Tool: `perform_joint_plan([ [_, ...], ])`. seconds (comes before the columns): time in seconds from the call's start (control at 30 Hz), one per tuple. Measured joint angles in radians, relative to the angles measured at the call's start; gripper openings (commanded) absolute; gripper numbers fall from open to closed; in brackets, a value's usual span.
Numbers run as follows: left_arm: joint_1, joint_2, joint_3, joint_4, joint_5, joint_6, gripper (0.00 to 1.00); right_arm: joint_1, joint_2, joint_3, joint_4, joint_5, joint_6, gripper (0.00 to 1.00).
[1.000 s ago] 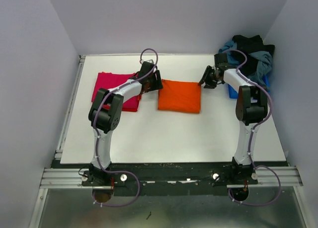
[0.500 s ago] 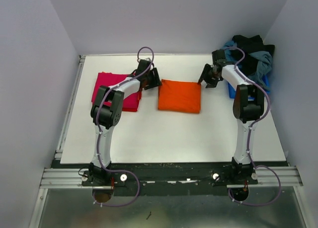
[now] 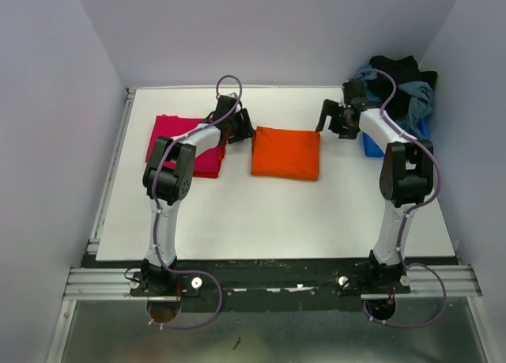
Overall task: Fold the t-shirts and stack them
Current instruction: Put the neatly folded tshirt into the corner of the board with both arms
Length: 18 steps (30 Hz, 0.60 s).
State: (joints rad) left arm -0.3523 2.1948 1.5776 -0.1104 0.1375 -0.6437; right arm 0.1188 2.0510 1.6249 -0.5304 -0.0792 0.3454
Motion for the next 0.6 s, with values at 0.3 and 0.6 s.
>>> perform_joint_plan([
  [0.3,0.0,0.0,-0.003,0.011,0.023,0.008,0.66,0.0,0.05,0.042,0.013,-0.003,-0.057,0.86],
  [0.6,0.0,0.007,0.004,0.012,0.034,0.008,0.65,0.0,0.101,0.076,0.001,-0.023,-0.043,0.79],
])
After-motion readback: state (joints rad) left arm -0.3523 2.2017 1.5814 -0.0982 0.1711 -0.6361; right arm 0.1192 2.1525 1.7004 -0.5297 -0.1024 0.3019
